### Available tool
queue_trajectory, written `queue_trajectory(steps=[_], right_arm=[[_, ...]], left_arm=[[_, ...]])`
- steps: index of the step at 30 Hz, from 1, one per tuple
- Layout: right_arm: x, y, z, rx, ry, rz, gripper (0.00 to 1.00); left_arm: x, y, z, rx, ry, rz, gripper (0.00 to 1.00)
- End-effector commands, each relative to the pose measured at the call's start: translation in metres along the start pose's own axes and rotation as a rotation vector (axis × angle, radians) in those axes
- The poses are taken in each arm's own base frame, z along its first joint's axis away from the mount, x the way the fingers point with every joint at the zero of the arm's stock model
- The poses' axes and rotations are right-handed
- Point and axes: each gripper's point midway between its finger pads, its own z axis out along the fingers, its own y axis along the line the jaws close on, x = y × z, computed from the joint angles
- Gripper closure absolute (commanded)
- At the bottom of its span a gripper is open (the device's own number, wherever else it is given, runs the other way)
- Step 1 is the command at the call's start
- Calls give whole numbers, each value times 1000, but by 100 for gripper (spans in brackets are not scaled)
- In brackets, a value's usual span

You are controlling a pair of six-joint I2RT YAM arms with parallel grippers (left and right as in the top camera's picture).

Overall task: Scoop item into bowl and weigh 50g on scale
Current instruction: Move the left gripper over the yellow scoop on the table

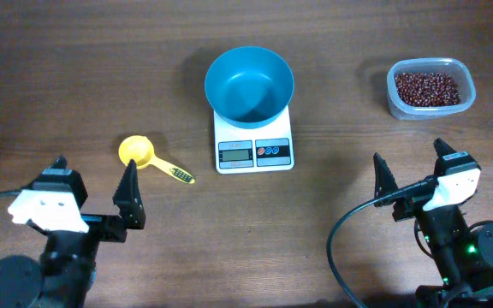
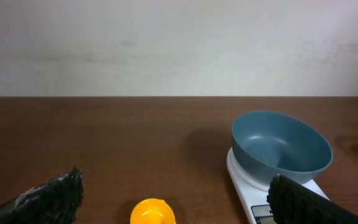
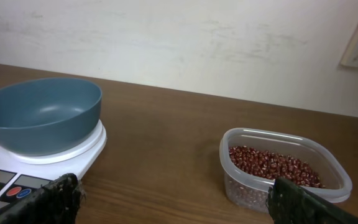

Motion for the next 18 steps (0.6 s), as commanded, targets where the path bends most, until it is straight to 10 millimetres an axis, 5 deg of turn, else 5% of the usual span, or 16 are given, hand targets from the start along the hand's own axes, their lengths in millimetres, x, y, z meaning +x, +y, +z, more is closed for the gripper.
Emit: queue_trajectory(steps=[1,15,18], right_arm=[[4,-1,1,7,7,-6,1],[4,-1,1,7,7,-5,1],[4,-1,1,7,7,-6,1]], left_arm=[[-12,-1,7,2,57,-16,1],[-105,-6,17,-20,498,-32,1],[-109,-26,17,90,543,-64,1]])
